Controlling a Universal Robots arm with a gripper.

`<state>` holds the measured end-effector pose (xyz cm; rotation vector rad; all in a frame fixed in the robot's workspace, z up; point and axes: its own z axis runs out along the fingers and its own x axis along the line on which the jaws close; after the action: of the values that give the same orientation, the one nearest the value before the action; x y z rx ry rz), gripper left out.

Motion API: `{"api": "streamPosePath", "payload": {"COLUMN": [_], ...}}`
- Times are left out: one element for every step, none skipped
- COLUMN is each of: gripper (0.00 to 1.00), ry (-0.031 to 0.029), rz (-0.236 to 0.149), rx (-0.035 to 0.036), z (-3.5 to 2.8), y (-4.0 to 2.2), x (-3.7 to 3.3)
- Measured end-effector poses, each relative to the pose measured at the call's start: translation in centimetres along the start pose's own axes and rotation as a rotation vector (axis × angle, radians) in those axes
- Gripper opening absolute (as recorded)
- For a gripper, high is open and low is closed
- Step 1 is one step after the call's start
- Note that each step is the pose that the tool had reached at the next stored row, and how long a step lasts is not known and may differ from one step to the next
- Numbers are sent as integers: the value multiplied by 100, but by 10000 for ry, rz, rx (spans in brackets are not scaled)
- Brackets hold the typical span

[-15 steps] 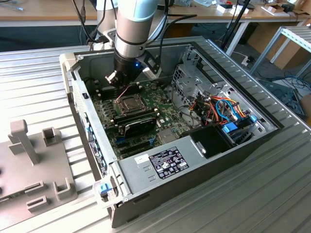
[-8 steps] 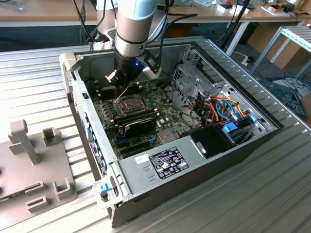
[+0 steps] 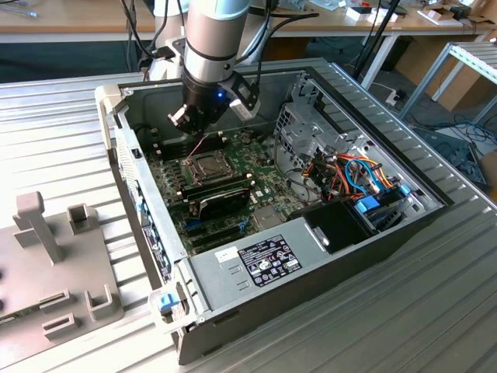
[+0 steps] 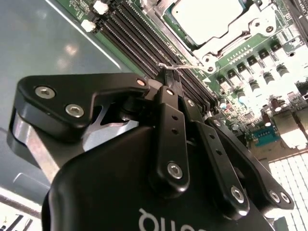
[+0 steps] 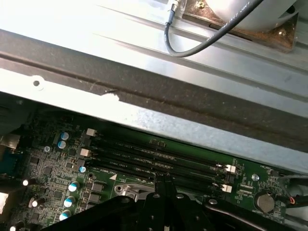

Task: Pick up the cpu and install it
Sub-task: 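Install the first cpu locking lever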

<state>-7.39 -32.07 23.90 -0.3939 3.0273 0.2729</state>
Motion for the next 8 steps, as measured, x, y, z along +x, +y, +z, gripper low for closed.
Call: {"api": "streamPosePath", "payload": {"gripper": [11, 11, 11, 11, 11, 11, 11, 11], "ry": [1, -1, -1, -1, -6, -14, -21, -27], "rz": [-1, -1, 1, 0, -2, -3, -4, -4], "rx": [2, 2, 2, 5, 9, 8, 8, 9], "z": [0, 0, 0, -2, -3, -4, -5, -5], "y": [0, 0, 2, 5, 11, 17, 23, 29], "x": [0, 2, 8, 24, 45, 67, 89, 109]}}
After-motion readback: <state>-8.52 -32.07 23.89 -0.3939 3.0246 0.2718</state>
